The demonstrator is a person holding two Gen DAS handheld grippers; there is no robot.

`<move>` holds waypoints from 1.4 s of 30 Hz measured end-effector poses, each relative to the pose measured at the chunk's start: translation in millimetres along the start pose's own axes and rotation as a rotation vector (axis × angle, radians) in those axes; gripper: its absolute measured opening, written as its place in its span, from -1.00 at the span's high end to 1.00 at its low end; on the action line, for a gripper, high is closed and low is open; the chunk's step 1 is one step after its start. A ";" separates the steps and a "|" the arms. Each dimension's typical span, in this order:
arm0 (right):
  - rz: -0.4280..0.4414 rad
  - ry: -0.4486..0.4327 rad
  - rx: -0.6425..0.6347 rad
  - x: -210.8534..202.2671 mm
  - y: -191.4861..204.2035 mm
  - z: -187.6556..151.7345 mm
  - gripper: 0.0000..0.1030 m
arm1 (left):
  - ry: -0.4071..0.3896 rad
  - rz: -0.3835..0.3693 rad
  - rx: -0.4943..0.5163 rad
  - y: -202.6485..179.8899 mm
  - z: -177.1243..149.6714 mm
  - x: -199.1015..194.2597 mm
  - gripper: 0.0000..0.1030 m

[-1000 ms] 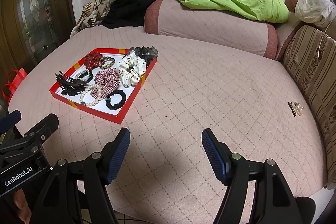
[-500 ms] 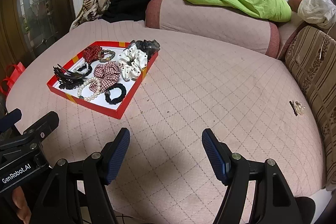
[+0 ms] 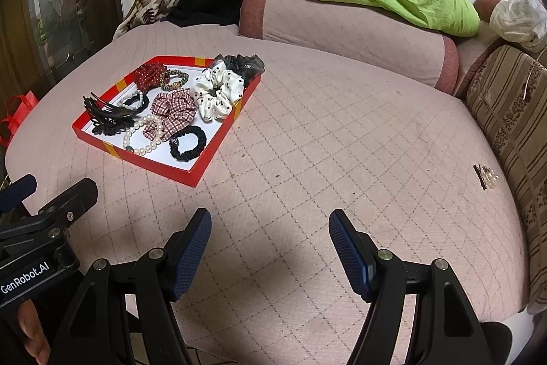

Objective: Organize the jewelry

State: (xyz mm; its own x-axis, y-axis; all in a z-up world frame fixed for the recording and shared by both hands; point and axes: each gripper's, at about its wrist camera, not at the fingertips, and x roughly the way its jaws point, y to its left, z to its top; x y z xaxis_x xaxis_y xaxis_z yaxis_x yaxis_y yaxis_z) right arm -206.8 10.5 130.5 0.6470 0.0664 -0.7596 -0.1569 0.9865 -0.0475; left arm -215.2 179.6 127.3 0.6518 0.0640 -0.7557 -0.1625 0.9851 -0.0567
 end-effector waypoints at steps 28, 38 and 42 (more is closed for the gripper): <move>0.001 0.010 -0.021 3.6 8.3 -2.9 -0.47 | 0.020 0.003 -0.007 -0.1 -3.0 8.3 -0.99; 0.018 0.003 -0.030 1.0 9.7 -2.8 -0.47 | -0.001 0.036 -0.017 1.6 -2.2 3.6 -0.99; 0.028 0.002 -0.013 -0.1 4.2 -2.6 -0.47 | -0.012 0.060 -0.008 -0.9 -0.5 -0.1 -0.99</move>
State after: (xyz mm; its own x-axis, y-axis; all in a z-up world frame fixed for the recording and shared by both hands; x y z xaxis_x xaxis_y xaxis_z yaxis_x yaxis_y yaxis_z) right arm -209.5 14.2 128.7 0.6406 0.0933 -0.7622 -0.1842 0.9823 -0.0346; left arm -215.4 178.6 127.1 0.6497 0.1252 -0.7498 -0.2075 0.9781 -0.0165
